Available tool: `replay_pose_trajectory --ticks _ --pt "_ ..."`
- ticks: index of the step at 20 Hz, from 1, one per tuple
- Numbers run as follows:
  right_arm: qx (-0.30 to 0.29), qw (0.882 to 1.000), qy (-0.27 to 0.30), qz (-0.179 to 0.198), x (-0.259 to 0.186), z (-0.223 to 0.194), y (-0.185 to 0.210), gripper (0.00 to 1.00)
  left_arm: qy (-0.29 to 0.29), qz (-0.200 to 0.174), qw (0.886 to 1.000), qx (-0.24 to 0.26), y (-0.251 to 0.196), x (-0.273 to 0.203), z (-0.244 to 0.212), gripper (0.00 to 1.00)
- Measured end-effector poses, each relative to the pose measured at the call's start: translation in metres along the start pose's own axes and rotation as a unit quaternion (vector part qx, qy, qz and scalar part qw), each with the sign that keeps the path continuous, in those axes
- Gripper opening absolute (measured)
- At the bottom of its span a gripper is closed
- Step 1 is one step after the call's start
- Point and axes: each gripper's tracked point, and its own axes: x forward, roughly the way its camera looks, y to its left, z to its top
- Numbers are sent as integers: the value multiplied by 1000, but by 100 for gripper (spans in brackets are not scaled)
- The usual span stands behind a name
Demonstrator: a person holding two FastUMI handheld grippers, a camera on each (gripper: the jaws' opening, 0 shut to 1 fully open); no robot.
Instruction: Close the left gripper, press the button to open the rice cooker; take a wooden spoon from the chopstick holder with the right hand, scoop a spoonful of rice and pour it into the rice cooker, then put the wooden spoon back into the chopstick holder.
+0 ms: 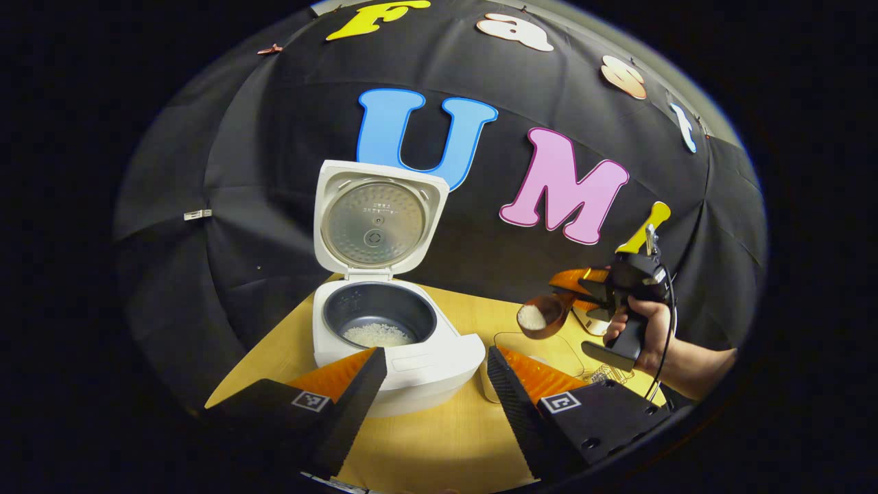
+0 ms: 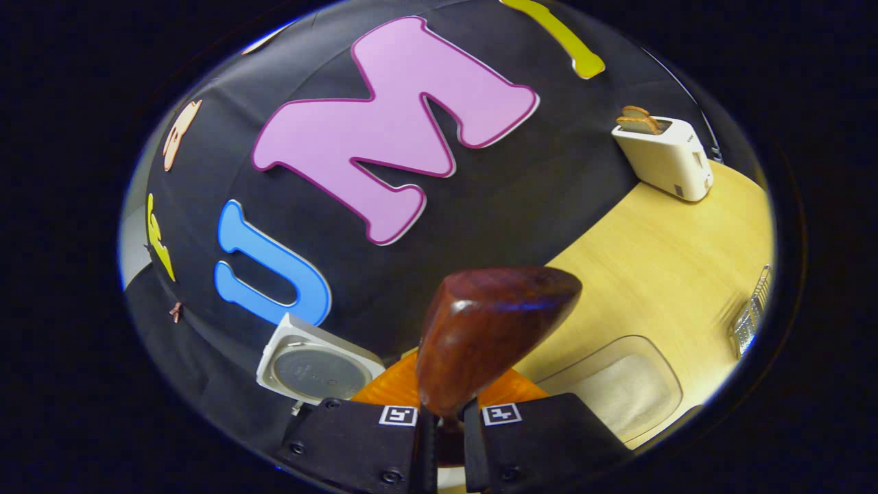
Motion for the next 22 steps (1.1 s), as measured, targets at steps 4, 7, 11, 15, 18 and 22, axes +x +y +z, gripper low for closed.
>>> replay_pose_trajectory --ticks 4,7,11,15,18,22 --pt "7 999 20 35 16 -18 44 19 -2 9 1000 -8 13 -5 -1 95" --pt "-2 998 29 50 31 -34 70 20 -4 15 1000 -6 25 -7 0 96" --pt "-7 996 53 72 48 -64 104 19 -8 23 1000 -12 42 -10 1 96" --pt "-45 993 69 82 64 -95 128 19 -16 33 999 -23 61 -12 5 96" --pt "-95 989 69 85 77 -113 138 19 -23 44 998 -33 79 -12 7 96" --pt "-138 983 77 90 93 -137 153 19 -34 61 996 -50 100 -14 14 95"
